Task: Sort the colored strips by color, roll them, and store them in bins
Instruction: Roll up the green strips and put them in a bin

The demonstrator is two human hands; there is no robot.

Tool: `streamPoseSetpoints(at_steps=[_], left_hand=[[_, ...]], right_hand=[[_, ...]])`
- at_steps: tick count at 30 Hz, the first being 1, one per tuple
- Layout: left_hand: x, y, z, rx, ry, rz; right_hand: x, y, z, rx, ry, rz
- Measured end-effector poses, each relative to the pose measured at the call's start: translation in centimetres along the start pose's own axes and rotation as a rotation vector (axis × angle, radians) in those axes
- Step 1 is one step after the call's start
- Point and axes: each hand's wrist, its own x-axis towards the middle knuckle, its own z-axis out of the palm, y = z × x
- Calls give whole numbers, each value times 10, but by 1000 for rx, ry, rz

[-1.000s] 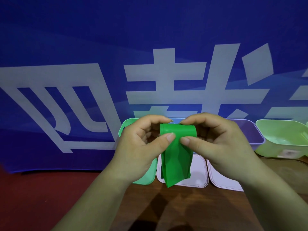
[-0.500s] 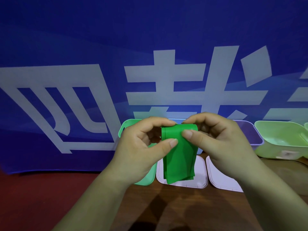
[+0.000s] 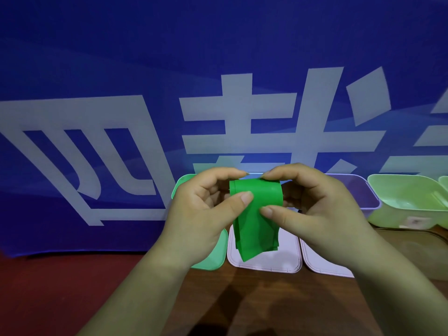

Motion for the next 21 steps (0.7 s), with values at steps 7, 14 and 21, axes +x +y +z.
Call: streamPoseSetpoints(at_steps=[7,14,21], left_hand=[[0,3,-2,22,-8,-19],[0,3,-5,63,-80,68],[3,1,-6,114,-112,118]], right_hand=[[1,0,3,31,18,-1],[5,-1,4,71,50,10],[7,0,4,104,83,44]])
